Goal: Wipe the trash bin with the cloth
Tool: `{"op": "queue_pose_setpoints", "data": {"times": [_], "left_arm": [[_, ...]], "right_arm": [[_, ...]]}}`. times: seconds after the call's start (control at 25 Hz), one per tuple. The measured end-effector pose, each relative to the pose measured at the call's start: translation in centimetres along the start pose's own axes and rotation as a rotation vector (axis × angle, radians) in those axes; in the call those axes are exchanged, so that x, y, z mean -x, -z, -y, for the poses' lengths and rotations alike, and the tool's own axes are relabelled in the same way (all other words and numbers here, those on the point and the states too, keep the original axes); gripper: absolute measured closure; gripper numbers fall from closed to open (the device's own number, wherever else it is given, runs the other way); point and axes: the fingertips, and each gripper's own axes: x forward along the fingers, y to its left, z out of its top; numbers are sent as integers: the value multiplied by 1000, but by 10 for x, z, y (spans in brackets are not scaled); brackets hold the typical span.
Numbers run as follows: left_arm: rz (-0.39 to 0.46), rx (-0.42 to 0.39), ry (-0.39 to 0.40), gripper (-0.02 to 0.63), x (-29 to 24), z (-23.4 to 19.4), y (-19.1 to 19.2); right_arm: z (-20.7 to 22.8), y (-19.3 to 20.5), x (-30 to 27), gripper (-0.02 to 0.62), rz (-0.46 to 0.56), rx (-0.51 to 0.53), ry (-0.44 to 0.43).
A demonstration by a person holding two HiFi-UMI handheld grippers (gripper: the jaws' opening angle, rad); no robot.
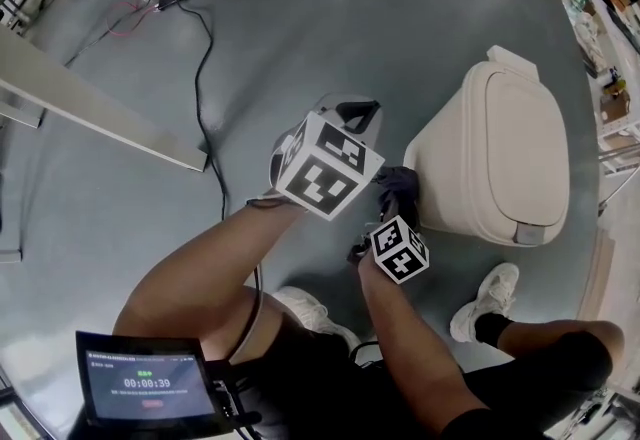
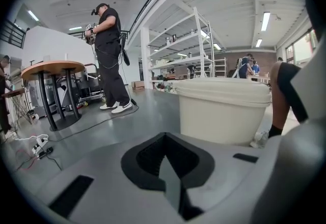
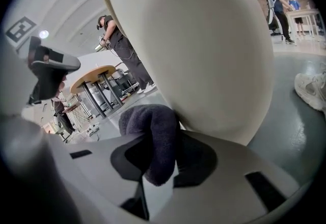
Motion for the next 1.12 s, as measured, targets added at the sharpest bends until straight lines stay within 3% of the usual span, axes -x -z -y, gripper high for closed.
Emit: {"op": "queue_pose_setpoints", "data": {"times": [0.28,0.56,1.0,1.12], "left_arm": [[-12,4,1,609,-3,-2,3],[-10,6,10,609,-5,0,2],[-12,17,0,609,-9,-3,-3],[6,88,-7,609,-6,-9,-4]], "right_arm": [[16,24,-20,506,-70,-28,37],[-1,13,-16,506,-38,-41,0],[-78,-85,5,506,164,-111,-195],[-100,-112,15,506,237,-121,-245]]}}
